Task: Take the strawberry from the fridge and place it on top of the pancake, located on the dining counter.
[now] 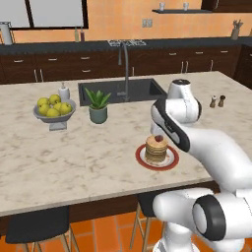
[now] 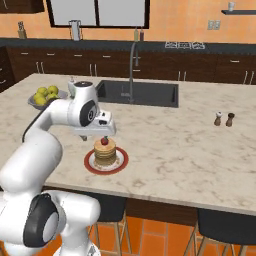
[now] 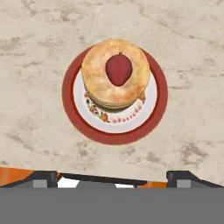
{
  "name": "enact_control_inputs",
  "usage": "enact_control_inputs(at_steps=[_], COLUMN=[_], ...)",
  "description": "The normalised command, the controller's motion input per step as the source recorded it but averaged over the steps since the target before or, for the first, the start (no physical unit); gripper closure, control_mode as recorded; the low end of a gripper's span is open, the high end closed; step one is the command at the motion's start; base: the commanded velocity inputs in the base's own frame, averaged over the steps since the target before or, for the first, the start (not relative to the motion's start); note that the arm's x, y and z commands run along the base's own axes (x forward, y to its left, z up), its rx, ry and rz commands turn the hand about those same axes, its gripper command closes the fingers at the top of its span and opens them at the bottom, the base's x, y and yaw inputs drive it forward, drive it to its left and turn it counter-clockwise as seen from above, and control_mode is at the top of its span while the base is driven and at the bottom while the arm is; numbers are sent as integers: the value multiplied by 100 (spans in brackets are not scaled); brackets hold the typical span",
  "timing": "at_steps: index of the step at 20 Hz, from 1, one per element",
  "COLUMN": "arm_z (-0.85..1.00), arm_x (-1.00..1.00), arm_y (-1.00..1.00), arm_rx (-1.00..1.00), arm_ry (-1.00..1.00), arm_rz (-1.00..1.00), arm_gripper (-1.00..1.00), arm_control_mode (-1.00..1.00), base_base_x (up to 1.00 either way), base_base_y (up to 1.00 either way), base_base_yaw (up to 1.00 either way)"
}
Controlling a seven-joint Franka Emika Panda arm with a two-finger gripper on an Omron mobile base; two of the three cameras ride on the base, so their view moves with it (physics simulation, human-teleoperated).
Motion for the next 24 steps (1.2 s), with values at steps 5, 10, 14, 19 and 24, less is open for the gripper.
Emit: enact_control_inputs(at_steps=[5,10,14,19,24], arm_z=[26,67,61,46,39], arm_x=[-80,-66,-75,-83,-83], arm_y=[0,0,0,0,-1], arm_rx=[1,0,2,5,6], arm_ry=[-14,-28,-27,-20,-15], arm_rz=[0,0,0,0,0], arm_gripper=[-100,-100,-100,-100,-100], arm_control_mode=[-100,-100,-100,-100,-100], base_base_x=[0,0,0,0,0], base_base_y=[0,0,0,0,0], base_base_yaw=[0,0,0,0,0])
